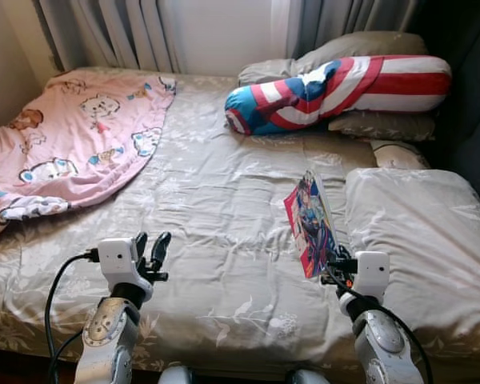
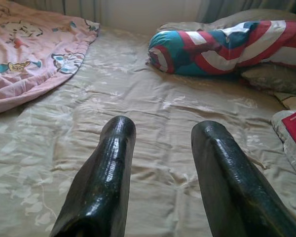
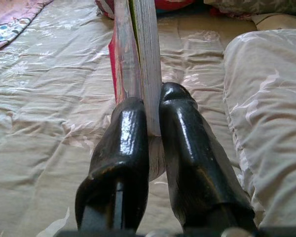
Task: Clean up the room
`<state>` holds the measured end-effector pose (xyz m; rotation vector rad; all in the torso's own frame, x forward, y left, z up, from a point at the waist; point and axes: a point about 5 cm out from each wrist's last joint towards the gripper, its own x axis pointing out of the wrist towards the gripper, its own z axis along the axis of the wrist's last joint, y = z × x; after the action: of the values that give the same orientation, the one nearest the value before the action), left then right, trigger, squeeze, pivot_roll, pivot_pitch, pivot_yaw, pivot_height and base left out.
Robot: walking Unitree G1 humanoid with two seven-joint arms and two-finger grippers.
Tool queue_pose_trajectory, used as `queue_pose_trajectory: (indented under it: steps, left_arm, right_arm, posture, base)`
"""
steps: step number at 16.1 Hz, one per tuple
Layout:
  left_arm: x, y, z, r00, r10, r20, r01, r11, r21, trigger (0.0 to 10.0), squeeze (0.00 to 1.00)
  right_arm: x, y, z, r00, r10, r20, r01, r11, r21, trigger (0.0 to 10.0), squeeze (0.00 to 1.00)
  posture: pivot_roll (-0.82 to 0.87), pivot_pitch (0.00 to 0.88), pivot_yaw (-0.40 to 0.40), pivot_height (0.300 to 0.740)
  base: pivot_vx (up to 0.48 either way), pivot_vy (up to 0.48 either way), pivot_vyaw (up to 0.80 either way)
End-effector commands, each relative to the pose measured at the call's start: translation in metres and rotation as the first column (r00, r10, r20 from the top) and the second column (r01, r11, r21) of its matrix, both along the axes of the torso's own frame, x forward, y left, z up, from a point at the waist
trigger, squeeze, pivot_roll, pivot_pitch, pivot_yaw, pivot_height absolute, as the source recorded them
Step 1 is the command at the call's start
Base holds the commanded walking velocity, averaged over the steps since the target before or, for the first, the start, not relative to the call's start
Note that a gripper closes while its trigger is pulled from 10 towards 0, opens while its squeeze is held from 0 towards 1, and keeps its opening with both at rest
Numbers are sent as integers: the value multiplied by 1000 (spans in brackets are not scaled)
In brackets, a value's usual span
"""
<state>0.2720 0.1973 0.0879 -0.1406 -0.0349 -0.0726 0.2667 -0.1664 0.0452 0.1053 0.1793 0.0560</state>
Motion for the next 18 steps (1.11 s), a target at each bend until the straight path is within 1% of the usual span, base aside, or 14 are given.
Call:
queue_pose_trajectory:
  steps: [1, 6, 7, 11, 16, 18]
  left_arm:
    - [0, 0, 3, 1000, -3, 6, 3, 1000, 5, 10000, 0]
    - [-1, -1, 2, 1000, -3, 2, 3, 1000, 4, 10000, 0]
    - [-1, -1, 2, 1000, -3, 2, 3, 1000, 4, 10000, 0]
    - [0, 0, 3, 1000, -1, 2, 1, 1000, 8, 10000, 0]
    - [0, 2, 4, 1000, 1, 4, -1, 1000, 11, 10000, 0]
    - [-1, 2, 4, 1000, -1, 3, 1, 1000, 14, 10000, 0]
  right_arm:
    - [3, -1, 5, 1000, 2, 28, -2, 1000, -2, 10000, 0]
    - [3, -1, 4, 1000, 13, 13, -12, 1000, -13, 10000, 0]
    - [3, 0, 5, 1000, 19, 23, -19, 1000, -16, 10000, 0]
    - [3, 2, 3, 1000, 27, 13, -27, 1000, 0, 10000, 0]
    - [6, 2, -1, 999, 31, -20, -32, 999, -9, 10000, 0]
    - [7, 2, 1, 1000, 27, -2, -27, 1000, -11, 10000, 0]
  posture:
    - [-13, 52, -31, 658]
    - [-14, 56, -32, 658]
    - [-13, 62, -35, 658]
    - [-10, 71, -33, 658]
    - [-3, 80, -29, 658]
    - [-3, 83, -27, 642]
  base:
    - [0, 0, 0]
    - [0, 0, 0]
    - [0, 0, 0]
    - [0, 0, 0]
    - [0, 0, 0]
    - [0, 0, 0]
